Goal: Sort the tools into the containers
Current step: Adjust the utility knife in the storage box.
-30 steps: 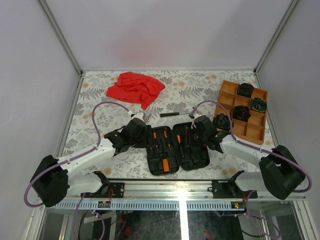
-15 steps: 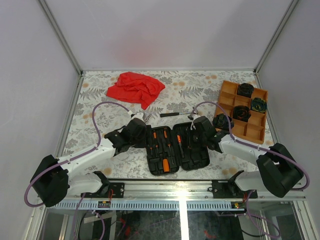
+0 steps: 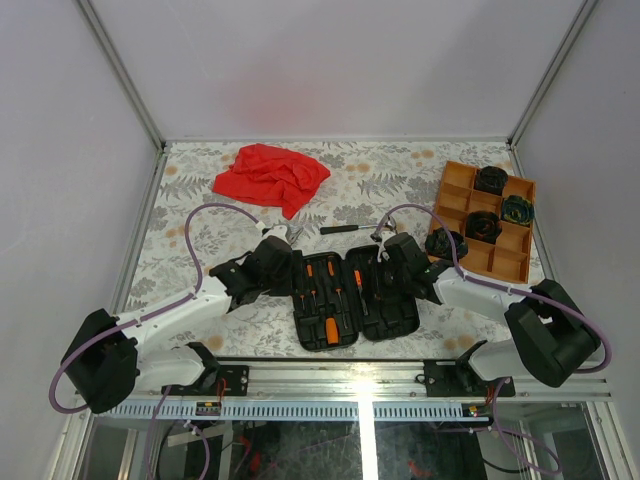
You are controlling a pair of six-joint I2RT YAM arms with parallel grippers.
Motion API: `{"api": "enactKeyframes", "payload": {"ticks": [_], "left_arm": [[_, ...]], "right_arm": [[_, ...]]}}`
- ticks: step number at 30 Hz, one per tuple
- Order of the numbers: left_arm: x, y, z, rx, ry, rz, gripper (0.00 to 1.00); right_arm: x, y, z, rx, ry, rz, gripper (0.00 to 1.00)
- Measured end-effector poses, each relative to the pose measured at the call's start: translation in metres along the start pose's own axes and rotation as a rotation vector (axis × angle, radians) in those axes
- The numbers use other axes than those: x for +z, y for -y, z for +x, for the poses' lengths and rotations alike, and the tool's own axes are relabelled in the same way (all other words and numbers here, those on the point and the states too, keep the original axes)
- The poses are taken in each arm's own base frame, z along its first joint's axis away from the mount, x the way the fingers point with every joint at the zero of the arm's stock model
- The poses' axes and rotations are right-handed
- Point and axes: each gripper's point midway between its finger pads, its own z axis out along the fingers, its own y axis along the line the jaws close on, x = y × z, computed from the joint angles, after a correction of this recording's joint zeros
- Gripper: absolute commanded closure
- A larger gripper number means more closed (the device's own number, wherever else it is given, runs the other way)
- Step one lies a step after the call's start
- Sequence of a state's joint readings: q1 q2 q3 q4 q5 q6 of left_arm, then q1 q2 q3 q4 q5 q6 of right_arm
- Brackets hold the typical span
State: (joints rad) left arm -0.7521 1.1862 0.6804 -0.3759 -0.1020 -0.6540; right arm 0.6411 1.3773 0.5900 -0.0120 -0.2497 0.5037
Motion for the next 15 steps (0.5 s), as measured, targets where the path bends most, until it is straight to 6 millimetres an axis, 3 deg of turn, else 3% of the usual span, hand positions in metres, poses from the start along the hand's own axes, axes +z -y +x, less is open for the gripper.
{"api": "enactKeyframes", "payload": {"ticks": [15], "left_arm": [[0.0, 0.0, 0.0, 0.0, -0.001, 0.0, 0.4]], "right_arm": [[-0.009, -0.009, -0.018, -0.035, 0.045, -0.01, 0.78]]}}
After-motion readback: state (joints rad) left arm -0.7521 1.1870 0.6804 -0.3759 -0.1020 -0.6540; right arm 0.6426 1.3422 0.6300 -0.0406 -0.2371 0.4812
